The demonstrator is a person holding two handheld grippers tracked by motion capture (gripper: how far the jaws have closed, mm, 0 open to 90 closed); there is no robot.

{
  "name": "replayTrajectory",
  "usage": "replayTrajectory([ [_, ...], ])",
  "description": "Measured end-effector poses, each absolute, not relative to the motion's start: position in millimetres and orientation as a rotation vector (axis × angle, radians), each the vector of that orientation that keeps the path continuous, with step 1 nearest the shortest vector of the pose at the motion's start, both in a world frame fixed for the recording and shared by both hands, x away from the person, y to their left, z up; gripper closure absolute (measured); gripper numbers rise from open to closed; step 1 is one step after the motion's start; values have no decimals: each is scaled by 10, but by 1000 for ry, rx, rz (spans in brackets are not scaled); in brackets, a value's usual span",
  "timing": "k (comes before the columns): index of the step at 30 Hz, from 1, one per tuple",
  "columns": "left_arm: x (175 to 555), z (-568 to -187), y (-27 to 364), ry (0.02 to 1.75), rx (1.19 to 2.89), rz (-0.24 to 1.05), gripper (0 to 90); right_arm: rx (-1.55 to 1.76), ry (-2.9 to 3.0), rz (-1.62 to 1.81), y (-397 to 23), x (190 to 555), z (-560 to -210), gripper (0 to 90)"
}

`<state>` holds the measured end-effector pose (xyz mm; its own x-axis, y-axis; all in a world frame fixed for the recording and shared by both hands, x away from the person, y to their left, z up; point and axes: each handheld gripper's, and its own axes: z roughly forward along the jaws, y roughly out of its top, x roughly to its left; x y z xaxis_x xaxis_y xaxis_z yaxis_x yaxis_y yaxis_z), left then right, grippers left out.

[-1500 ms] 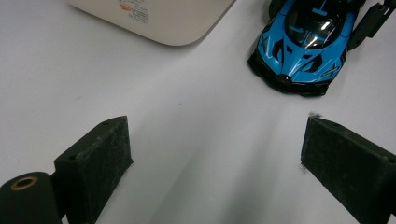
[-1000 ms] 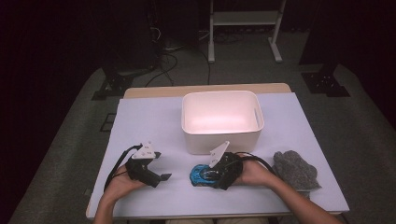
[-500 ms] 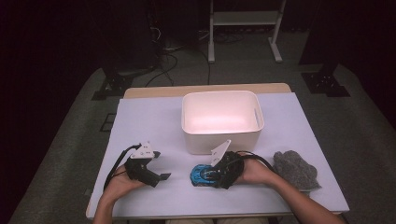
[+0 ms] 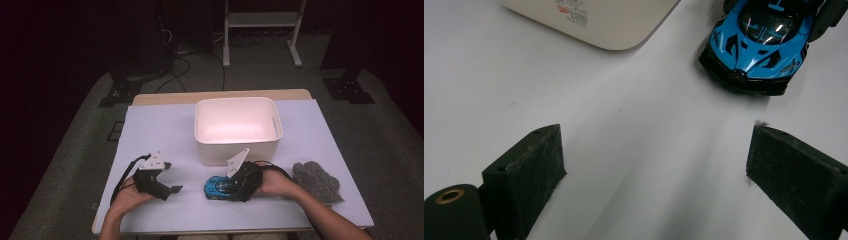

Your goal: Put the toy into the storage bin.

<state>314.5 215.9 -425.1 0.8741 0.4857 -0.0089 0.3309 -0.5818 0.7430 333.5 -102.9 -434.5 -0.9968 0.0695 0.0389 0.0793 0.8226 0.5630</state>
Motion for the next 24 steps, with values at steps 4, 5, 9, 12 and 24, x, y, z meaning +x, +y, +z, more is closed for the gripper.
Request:
replayTrajectory([
  [4,3141,-4248,2162,587,2238,251,80,-99,-3007,-901,-1031,3330,-4378,274],
  [5,3141,-4248,2167,588,2237,251,81,-103,-3009,-908,-1030,3325,-4380,275],
  [9,3147,-4255,2169,587,2243,248,80,-104,-3001,-914,-1027,3321,-4348,274],
  [12,3145,-4250,2175,587,2236,250,80,-98,-3000,-916,-1034,3315,-4326,275],
  [24,3149,-4261,2187,595,2236,246,80,-58,-3002,-954,-1095,3218,-4026,274],
])
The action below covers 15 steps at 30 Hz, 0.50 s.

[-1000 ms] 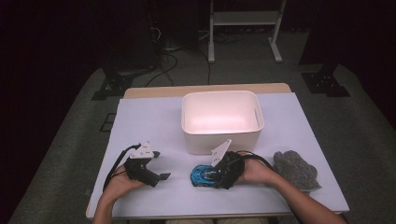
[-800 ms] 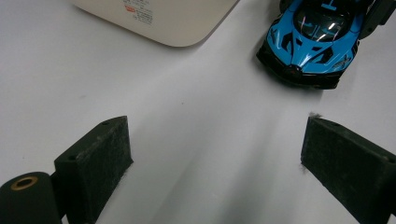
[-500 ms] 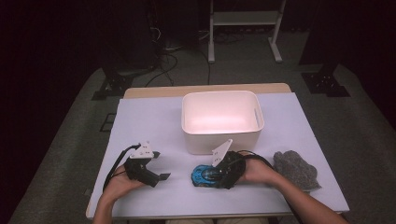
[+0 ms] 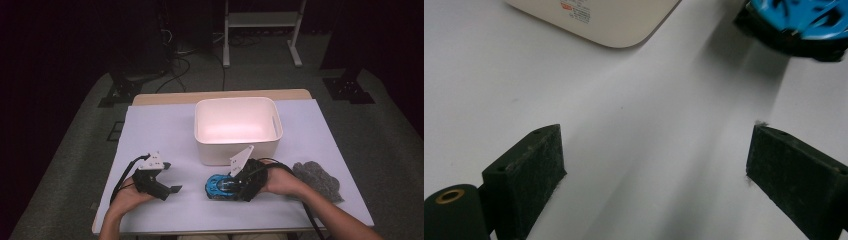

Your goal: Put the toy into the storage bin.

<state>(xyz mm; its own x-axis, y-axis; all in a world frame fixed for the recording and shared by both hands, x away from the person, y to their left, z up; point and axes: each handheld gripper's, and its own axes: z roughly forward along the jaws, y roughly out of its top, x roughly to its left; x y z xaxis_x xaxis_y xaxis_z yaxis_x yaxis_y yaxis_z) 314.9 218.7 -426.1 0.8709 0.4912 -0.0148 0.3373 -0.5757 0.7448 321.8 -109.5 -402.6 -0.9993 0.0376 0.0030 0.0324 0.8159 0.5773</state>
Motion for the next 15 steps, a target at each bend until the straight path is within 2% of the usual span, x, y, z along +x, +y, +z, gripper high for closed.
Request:
replayTrajectory([
  [15,3157,-4268,2208,601,2238,247,80,10,2939,1019,-1212,3077,-3508,274],
])
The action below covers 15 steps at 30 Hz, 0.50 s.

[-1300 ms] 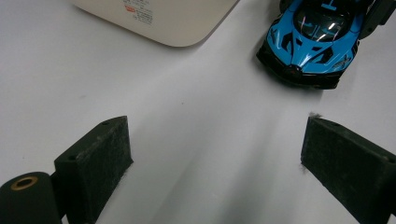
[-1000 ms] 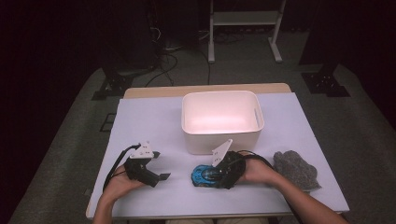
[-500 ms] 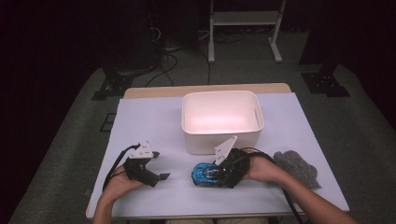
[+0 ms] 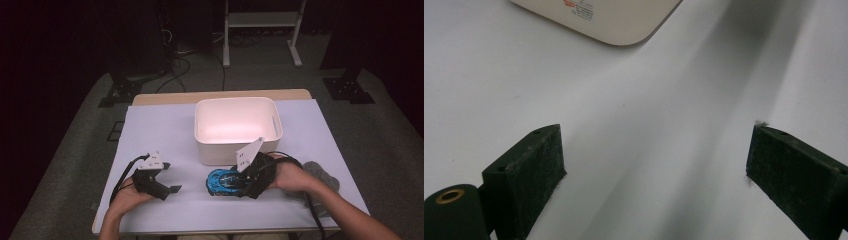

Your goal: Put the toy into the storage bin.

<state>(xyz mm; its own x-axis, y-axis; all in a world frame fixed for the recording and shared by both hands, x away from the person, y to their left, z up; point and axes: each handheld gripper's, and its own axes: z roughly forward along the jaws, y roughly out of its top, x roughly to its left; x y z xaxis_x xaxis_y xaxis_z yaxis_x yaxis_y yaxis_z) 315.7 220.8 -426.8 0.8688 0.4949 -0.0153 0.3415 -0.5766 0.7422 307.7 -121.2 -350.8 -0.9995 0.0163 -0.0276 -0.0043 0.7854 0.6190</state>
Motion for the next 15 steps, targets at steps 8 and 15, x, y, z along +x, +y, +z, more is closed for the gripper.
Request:
replayTrajectory([
  [8,3162,-4280,2220,615,2228,245,80,-11,2920,1038,-1247,3063,-3229,274],
  [15,3168,-4293,2203,612,2234,240,81,-16,2903,1053,-1274,3100,-2978,274],
])
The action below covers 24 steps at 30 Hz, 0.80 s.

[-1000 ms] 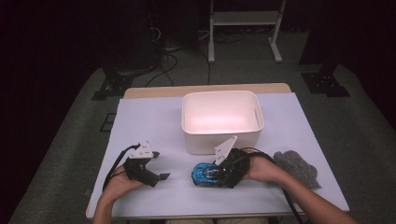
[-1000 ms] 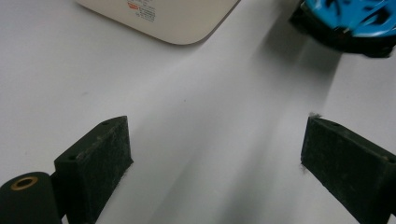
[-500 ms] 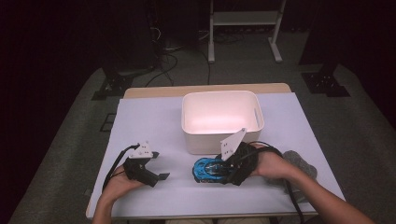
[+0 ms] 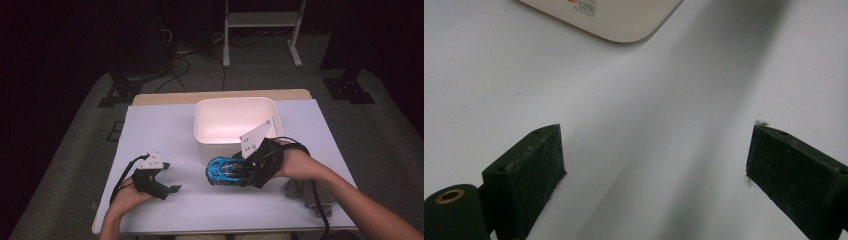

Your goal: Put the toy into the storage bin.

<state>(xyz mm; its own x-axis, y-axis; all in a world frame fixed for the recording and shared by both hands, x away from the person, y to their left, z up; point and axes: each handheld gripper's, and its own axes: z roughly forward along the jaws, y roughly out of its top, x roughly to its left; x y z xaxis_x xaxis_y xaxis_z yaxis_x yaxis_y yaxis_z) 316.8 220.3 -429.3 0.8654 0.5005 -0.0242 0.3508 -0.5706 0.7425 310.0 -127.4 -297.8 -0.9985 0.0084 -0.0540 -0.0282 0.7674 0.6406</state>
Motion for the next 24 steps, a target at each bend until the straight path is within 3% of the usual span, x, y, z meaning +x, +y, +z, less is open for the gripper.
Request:
replayTrajectory([
  [24,3179,-4317,2207,619,2234,227,80,17,2880,1047,-1354,3492,-2296,274],
])
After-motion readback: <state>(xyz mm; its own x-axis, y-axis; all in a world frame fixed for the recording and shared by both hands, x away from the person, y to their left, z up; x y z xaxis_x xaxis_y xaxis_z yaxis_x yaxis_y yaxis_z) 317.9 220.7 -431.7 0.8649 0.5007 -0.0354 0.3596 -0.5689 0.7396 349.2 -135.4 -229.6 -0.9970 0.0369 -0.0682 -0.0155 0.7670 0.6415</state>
